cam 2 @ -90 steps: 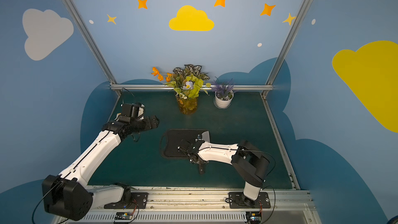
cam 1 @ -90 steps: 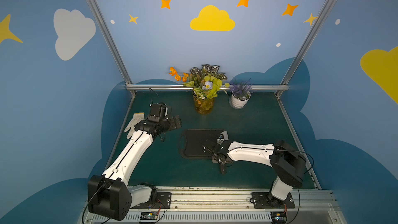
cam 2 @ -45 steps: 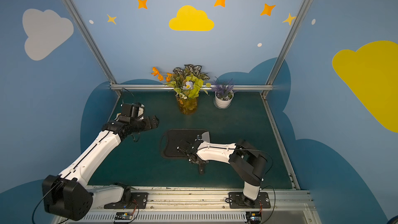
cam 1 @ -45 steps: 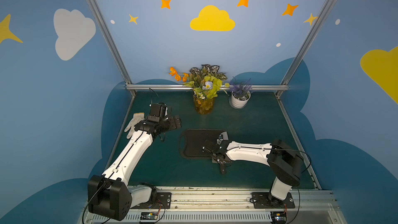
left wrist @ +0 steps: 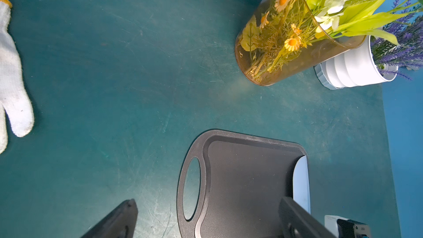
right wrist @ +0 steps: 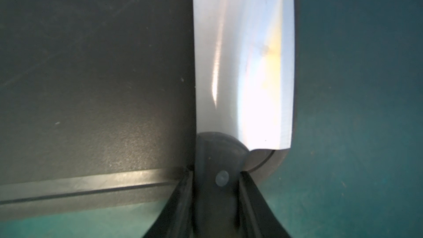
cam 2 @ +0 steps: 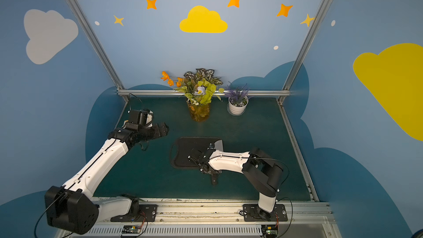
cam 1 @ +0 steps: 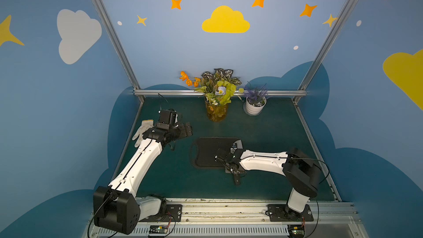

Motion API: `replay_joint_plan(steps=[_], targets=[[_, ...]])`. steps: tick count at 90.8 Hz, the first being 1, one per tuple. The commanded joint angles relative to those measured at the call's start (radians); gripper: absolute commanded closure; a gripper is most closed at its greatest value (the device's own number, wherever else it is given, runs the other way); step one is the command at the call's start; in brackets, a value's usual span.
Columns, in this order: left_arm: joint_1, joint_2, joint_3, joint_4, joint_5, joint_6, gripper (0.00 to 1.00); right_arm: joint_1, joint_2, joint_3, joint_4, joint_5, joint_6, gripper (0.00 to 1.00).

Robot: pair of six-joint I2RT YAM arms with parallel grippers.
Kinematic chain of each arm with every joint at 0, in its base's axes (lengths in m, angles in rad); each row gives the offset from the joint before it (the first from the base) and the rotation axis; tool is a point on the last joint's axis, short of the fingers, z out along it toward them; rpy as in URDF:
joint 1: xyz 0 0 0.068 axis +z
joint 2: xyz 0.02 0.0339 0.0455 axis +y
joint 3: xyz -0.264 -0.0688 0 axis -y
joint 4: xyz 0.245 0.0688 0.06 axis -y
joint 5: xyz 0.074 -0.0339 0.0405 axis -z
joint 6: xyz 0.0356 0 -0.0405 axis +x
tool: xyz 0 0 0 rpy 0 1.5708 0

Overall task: Align the knife with the edge of the cutting board
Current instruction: Adjust the knife at the edge of the cutting board.

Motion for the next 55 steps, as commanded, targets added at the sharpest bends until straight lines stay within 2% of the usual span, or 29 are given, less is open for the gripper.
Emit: replay_joint_plan(steps=[1, 55], targets=[[0.004, -0.001, 0.002, -0.003, 0.006, 0.011, 0.00, -0.005, 0.021, 0.023, -0.015, 0.010, 0.007, 0.61], [0.006, 0.000, 0.002, -0.003, 0.005, 0.012, 0.00, -0.008, 0.017, 0.024, -0.015, 0.002, 0.006, 0.43]])
